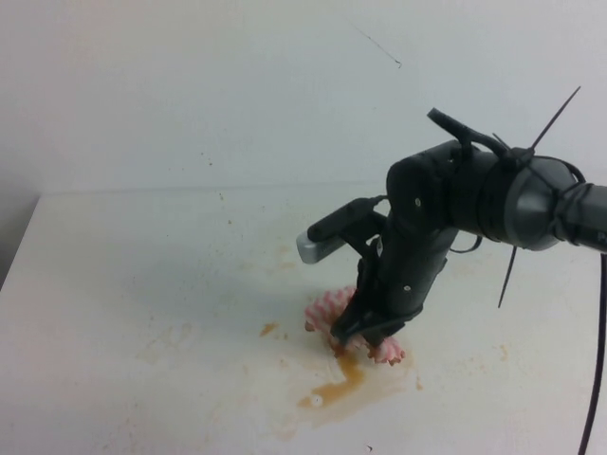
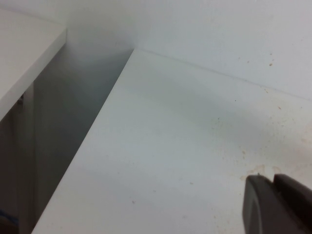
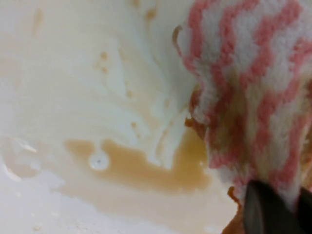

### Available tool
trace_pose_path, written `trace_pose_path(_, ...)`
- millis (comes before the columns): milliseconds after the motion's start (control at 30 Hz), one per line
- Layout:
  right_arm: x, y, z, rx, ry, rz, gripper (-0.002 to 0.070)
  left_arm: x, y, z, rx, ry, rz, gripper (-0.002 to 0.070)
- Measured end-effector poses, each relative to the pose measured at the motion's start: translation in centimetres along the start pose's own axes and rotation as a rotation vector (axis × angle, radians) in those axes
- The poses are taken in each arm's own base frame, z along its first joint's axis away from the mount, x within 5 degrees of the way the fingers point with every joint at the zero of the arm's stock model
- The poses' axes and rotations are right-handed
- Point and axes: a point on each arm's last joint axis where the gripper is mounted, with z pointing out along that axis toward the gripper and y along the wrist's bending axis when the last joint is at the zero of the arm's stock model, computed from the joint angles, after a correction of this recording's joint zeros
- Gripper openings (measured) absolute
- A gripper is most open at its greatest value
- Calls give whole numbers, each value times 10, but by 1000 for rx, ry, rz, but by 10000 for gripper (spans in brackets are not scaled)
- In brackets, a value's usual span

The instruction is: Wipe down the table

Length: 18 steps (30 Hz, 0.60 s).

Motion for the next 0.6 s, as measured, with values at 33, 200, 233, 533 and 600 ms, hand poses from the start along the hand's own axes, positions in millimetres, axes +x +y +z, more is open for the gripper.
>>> trace_pose_path(33,4,-1,5,2,12,4,30,0,0,0,0,0,0,0)
trace_pose_path(200,22,3,26,-60,37,33,30,0,0,0,0,0,0,0)
trace_pose_path(233,24,5,29,-83,37,36,30,0,0,0,0,0,0,0)
trace_pose_path(533,18,44,31,-313,-45,26,29,0,0,0,0,0,0,0)
trace_pose_path(600,16,49,30,-344,-68,48,29,0,0,0,0,0,0,0)
